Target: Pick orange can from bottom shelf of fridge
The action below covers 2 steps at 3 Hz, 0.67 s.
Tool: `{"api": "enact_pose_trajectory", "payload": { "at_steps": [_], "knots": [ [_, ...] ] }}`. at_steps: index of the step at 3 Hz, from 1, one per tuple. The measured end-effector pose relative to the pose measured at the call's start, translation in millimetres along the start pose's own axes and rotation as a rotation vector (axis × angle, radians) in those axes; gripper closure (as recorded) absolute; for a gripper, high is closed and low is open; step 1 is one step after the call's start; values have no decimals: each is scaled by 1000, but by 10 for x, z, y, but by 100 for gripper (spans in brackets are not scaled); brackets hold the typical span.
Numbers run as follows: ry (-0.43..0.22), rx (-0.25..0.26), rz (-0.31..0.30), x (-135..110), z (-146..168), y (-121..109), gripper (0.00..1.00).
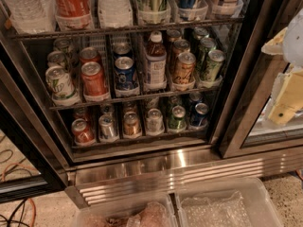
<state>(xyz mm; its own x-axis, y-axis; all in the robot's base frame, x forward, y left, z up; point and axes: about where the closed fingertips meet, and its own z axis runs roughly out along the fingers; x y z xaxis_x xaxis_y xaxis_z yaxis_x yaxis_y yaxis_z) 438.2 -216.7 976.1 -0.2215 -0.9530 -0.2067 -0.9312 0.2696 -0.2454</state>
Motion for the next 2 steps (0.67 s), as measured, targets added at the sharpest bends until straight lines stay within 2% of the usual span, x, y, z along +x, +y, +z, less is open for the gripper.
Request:
{"api": "enact_pose_trajectory", "payload": {
  "at_steps": [2],
  "knots": [
    [-16, -16, -3, -49, 95, 34, 0]
  ]
}}
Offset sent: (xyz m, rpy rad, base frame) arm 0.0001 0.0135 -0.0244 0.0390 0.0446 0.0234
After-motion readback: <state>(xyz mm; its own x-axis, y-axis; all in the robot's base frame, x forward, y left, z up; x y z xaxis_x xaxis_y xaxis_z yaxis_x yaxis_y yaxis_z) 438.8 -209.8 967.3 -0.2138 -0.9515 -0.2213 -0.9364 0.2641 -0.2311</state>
